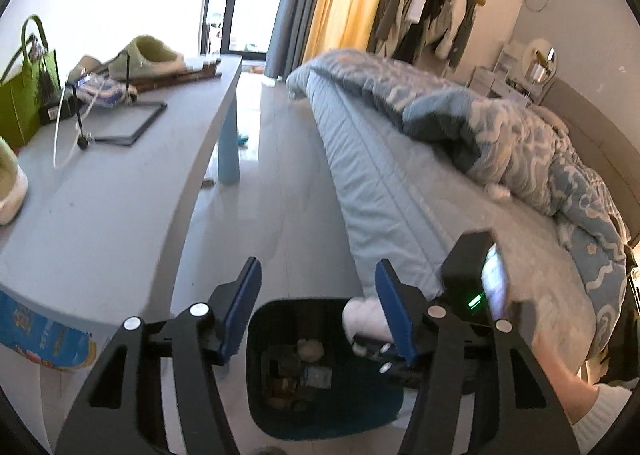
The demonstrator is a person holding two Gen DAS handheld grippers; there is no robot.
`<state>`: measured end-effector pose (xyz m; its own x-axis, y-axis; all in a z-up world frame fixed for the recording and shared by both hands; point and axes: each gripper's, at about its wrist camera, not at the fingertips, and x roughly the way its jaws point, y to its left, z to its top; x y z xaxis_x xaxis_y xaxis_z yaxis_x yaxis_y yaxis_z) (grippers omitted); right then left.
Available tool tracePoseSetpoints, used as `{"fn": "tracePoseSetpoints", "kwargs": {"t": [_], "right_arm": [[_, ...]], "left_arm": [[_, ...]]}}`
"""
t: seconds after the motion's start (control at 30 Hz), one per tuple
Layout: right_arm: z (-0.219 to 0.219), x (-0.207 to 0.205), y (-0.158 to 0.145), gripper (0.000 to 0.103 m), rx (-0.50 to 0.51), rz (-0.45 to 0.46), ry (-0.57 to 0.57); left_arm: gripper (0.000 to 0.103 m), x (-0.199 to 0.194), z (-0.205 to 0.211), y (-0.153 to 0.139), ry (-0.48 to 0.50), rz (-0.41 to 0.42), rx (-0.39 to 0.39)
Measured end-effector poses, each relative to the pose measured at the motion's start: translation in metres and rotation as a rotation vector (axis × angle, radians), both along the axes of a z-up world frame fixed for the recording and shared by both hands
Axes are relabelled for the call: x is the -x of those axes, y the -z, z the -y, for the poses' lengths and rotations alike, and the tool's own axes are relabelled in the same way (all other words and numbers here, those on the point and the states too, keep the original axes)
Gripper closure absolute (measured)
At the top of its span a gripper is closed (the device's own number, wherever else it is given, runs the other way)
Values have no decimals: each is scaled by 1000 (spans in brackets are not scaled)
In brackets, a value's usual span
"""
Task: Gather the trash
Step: 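Open the left tool over the bin while the right tool holds the cloth, then open the right tool over the bin to drop the white cloth, then move both open tools back over the bed toward the bubble-wrap pieces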
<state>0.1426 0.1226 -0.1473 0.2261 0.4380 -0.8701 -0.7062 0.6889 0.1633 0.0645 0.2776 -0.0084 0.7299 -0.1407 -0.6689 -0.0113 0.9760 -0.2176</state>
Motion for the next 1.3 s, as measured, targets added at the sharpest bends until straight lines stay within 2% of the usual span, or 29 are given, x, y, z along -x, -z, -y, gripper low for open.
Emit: {"fn": "tracePoseSetpoints", "kwargs": {"t": [0.27,0.33,0.4,0.53,0.6,0.77,0.87,1.17,1.3], "right_arm": [[-12,11,24,51,64,-57,-34],[-15,15,31,50,88,-77,-60],[-16,23,37,43,117,-83,-87],[-13,33,36,42,131,-72,-109],[-10,36,32,38,120,-66,-114],[-2,42,16,37,70,-46,-117],[3,44,4,31,41,-35,-113],[49,38,-48,31,-88,67,-61],[76,32,-62,31,-113,115,-25]], "left_arm": [[46,10,7,-27,6,127,7],[47,10,8,-31,4,138,13],[48,9,10,-36,1,148,21],[48,9,16,-45,-2,174,26],[48,8,20,-50,-6,188,23],[48,6,27,-59,-20,214,25],[48,5,31,-62,-28,222,30],[46,-7,59,-66,-6,228,7],[42,-13,73,-67,3,232,28]]}}
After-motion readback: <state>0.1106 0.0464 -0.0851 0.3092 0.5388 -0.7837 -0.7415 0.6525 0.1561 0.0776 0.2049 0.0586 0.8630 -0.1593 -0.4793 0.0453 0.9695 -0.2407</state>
